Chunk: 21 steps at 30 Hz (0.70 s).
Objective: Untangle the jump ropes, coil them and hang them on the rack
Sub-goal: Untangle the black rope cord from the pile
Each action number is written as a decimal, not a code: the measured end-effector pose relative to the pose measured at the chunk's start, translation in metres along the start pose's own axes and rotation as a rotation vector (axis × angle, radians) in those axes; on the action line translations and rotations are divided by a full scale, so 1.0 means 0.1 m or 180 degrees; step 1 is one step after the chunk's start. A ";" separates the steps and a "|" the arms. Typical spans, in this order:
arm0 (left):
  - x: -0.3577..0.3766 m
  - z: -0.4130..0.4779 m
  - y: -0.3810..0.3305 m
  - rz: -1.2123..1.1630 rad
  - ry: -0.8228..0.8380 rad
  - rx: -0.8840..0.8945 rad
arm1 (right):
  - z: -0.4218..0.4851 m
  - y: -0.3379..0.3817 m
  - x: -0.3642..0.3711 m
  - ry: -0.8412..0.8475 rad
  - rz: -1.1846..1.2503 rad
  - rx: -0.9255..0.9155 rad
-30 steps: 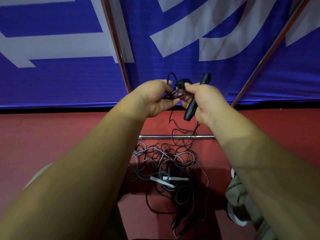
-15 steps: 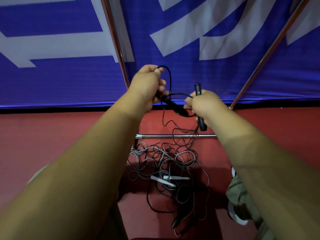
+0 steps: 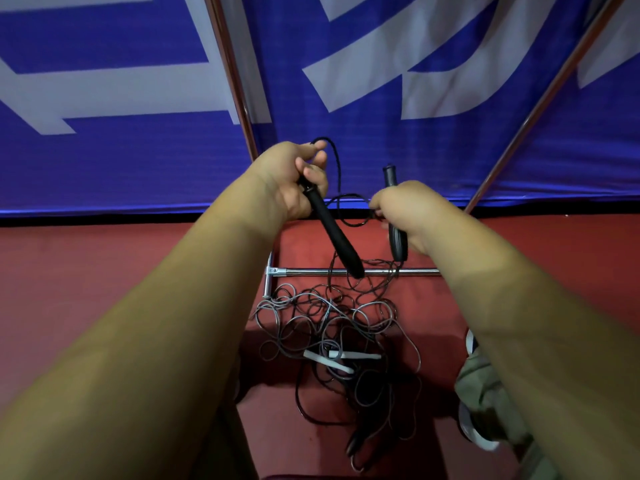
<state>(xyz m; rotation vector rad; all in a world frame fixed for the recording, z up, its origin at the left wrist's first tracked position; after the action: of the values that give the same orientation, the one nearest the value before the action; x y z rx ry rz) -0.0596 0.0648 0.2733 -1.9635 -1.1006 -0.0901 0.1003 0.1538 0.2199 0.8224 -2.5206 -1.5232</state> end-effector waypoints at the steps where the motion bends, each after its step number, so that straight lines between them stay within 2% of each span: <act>1: 0.00 0.00 0.01 -0.0021 0.0016 -0.0047 | -0.02 0.02 -0.01 0.0036 0.0107 0.0029; 4: 0.03 0.01 0.04 -0.0072 -0.0017 -0.0092 | -0.17 0.13 -0.01 0.0240 0.0345 0.0082; 9: 0.04 0.04 0.05 -0.0426 -0.0205 0.0053 | -0.45 0.16 0.15 0.1425 0.0261 0.0247; 13: 0.03 0.08 0.04 -0.0337 -0.0502 0.0176 | -0.52 0.13 0.19 0.1929 0.0313 0.0256; 15: 0.01 0.10 0.04 0.0147 -0.0497 0.0161 | -0.52 0.14 0.20 0.2005 0.0435 0.0257; 17: 0.01 0.09 0.04 0.0952 -0.0534 0.0010 | -0.50 0.14 0.19 0.2026 0.0529 0.0294; 19: -0.01 0.04 0.02 0.2328 -0.0876 0.0069 | -0.48 0.14 0.16 0.2035 0.0576 0.0349; 21: -0.05 0.05 -0.01 0.3616 -0.0971 0.0582 | -0.49 0.14 0.13 0.2078 0.0459 0.0308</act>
<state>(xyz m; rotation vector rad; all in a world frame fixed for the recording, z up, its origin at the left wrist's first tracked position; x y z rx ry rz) -0.0652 0.0651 0.2690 -2.1856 -0.0230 0.8969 0.0998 0.1139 0.2536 0.9348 -2.1134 -0.8949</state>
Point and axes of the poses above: each hand's wrist, its own z-axis towards the middle knuckle, its own x-axis out of the palm, y = z × x, the point moved 2 cm from there along z, towards the middle knuckle, and after that the axes turned 12 degrees about z, right-handed, at the moved point
